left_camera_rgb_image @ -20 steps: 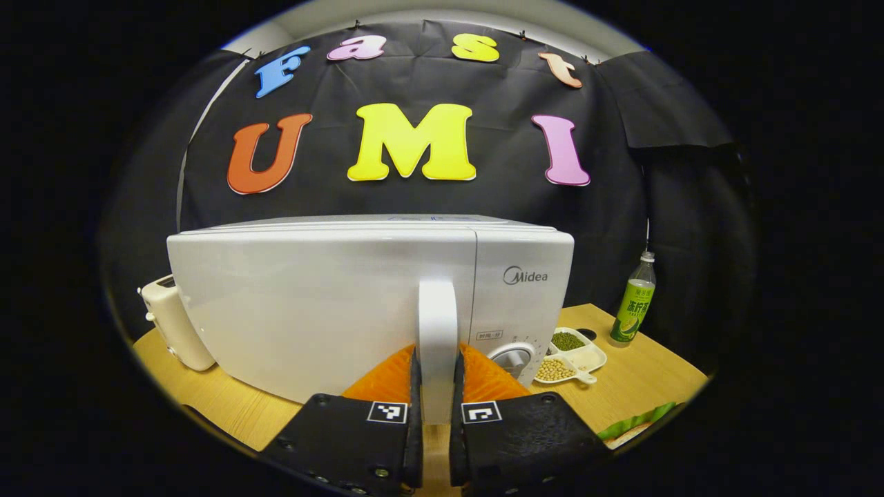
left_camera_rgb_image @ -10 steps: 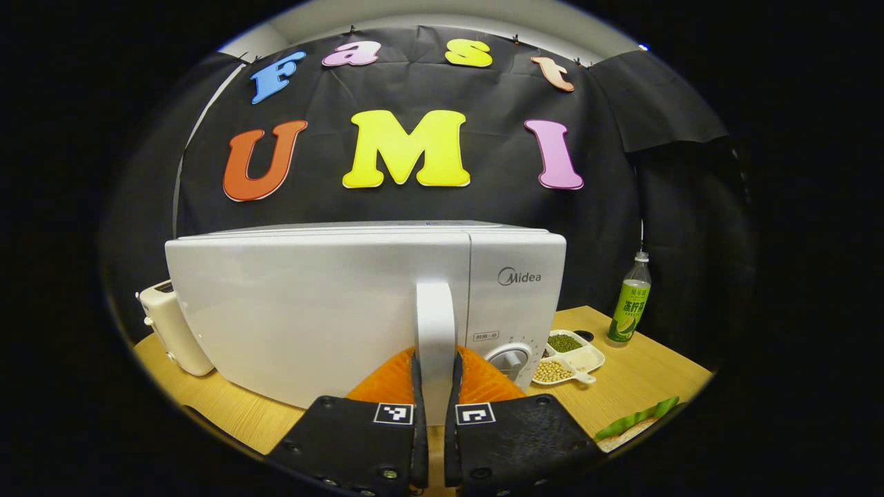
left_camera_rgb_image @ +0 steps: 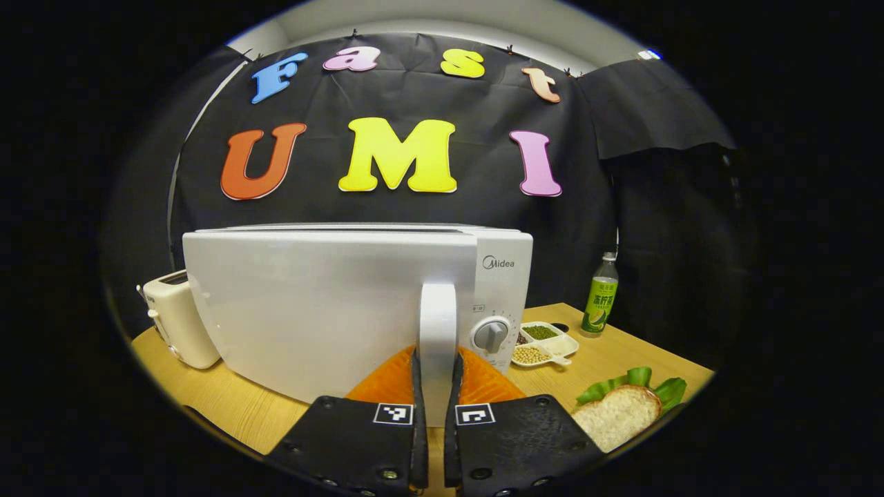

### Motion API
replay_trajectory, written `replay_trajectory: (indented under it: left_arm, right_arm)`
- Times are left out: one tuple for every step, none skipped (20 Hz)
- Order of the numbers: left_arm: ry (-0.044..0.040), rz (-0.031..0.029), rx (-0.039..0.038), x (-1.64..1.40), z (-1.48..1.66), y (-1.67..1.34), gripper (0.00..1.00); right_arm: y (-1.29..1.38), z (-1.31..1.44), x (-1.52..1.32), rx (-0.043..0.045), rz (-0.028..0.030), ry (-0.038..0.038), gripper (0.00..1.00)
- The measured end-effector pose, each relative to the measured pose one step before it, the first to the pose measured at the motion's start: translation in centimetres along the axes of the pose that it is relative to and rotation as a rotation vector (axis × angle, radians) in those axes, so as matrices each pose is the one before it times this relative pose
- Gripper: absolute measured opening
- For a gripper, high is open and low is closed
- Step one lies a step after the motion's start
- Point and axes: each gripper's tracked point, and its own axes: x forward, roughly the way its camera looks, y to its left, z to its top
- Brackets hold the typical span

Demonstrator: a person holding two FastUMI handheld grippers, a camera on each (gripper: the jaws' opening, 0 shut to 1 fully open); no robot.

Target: Open the microwave oven with the left hand, put the food in, and close the microwave oven.

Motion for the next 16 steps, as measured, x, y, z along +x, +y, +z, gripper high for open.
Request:
replay_trajectory:
  left_arm:
    - [-0.00166, -0.00851, 0.02528, -0.832, -0.026, 0.03, 0.08]
    - [0.00361, -0.00398, 0.02062, -0.714, -0.196, 0.232, 0.09]
    - [0.00461, 0.00031, 0.00171, -0.849, -0.112, 0.318, 0.13]
    - [0.00778, -0.0035, -0.01276, -0.814, -0.297, 0.208, 0.13]
    - [0.0039, -0.00433, -0.00802, -0.948, -0.233, 0.18, 0.13]
    - [0.00009, -0.00438, -0.00388, -1.044, -0.043, 0.166, 0.13]
    - [-0.00416, -0.00384, 0.00238, -0.986, -0.134, 0.341, 0.13]
    - [-0.00467, -0.00279, 0.00534, -1.042, -0.105, 0.409, 0.14]
    - [-0.00316, -0.0065, 0.00497, -1.062, -0.18, 0.482, 0.14]
    - [-0.00126, -0.00296, -0.00615, -1.23, -0.248, 0.475, 0.14]
    - [-0.00102, -0.00222, -0.01402, -1.096, -0.19, 0.665, 0.14]
    - [0.00523, -0.00072, -0.00945, -1.197, -0.194, 0.497, 0.14]
    - [0.00122, 0.00202, -0.00578, -1.207, -0.099, 0.686, 0.17]
    - [0.00961, 0.00743, -0.00296, -1.193, -0.232, 0.794, 0.19]
    - [0.01017, 0.02398, -0.01156, -1.256, -0.19, 1.214, 0.21]
    - [0.00863, 0.02646, -0.01307, -1.335, -0.205, 1.172, 0.23]
  right_arm:
    - [0.202, 0.156, -0.2, 0.00093, -0.00007, 0.00107, 0.91]
    - [0.299, -0.052, -0.239, 0.0011, 0.00121, 0.00474, 0.92]
    - [0.375, 0.04, -0.264, -0.00055, 0.00369, 0.00525, 1.0]
    - [0.393, 0.148, -0.359, -0.00074, 0.00383, 0.0016, 1.0]
    - [0.332, 0.186, -0.286, -0.00119, 0.0014, -0.00078, 0.92]
    - [0.279, 0.104, -0.308, 0.00048, -0.00255, -0.0039, 0.92]
    - [0.378, 0.085, -0.174, 0.00081, -0.00297, -0.00262, 0.92]
    - [0.7, -0.16, -0.239, -0.00133, 0.00148, 0.00123, 1.0]
    - [0.883, -0.121, -0.135, -0.00194, 0.01029, 0.00274, 1.0]
    - [1.127, -0.154, -0.108, -0.00332, 0.01792, 0.00368, 1.0]
    - [0.973, -0.174, 0.0, -0.00105, 0.01905, 0.00176, 0.92]
    - [0.904, -0.152, 0.117, -0.00098, 0.01566, 0.00162, 0.92]
    - [0.908, -0.229, 0.248, -0.00222, 0.01293, 0.00442, 0.92]
    - [0.925, -0.462, 0.353, -0.00149, 0.01562, 0.01016, 0.92]
    - [0.964, -0.459, 0.438, 0.01063, 0.01794, 0.01282, 0.92]
    - [0.795, -0.661, 0.497, 0.01374, 0.01569, 0.0192, 1.0]
